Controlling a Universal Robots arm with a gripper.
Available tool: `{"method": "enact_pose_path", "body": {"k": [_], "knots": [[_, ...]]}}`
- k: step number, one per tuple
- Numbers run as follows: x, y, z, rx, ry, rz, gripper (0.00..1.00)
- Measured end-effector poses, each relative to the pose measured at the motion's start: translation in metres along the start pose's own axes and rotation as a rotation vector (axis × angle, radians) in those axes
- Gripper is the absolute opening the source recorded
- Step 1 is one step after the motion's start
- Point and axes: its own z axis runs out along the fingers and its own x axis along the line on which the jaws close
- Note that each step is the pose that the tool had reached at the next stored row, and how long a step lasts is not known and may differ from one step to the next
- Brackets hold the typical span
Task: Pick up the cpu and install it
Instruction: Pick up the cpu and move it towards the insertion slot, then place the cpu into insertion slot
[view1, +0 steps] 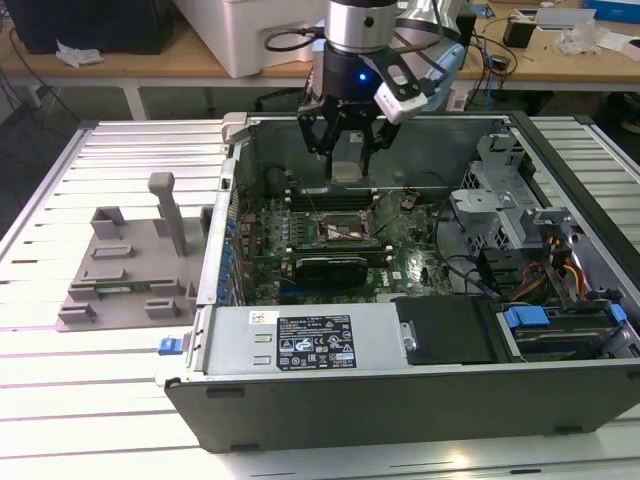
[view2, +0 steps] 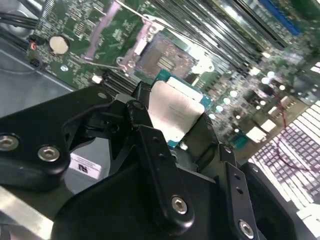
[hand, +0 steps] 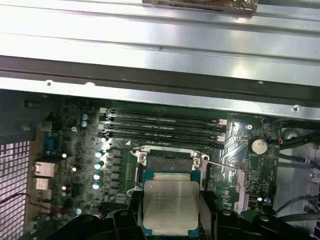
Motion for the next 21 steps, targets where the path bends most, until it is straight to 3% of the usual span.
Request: {"method": "enact_pose_path", "body": {"k": [8,18,21], "knots": [[-0.0048,-0.0003,0.0183,0.0001,0.0000,0.000,0.54],[-0.0051,-0.0004,0.0190,0.0006,0.0001,0.001,0.54],[-0.0050,-0.0004,0.0190,0.0007,0.0005,0.023,0.54]]}}
